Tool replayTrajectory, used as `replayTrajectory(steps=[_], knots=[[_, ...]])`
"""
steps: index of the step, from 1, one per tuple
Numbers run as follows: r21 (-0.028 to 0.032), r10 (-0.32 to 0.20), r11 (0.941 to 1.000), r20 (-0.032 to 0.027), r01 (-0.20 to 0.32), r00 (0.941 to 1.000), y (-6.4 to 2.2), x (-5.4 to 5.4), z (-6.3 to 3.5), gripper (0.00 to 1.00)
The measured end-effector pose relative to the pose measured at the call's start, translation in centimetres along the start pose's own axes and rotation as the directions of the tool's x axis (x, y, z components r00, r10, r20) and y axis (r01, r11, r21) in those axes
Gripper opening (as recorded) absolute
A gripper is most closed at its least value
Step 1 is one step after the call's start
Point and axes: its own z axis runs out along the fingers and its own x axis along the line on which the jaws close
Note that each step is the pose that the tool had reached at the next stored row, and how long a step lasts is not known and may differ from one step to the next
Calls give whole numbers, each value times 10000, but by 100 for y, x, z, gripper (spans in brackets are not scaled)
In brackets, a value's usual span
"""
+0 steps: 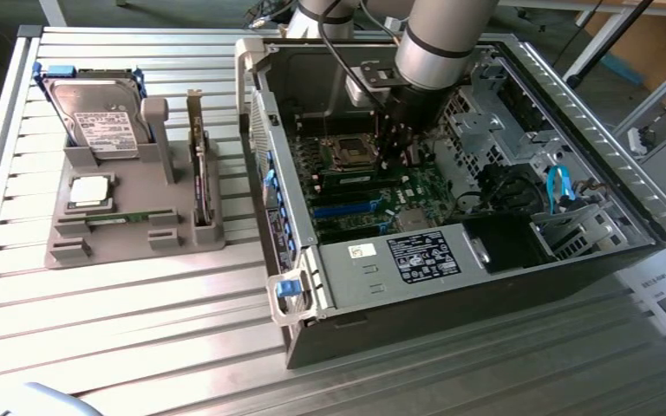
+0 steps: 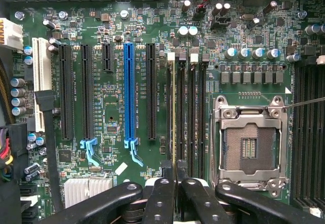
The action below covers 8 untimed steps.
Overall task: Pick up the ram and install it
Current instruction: 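Insert the ram into the slot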
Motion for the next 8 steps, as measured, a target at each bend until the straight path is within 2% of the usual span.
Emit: replayTrajectory(steps=[8], knots=[[0, 0, 10000, 2, 0, 10000, 0, 0, -26, 12]])
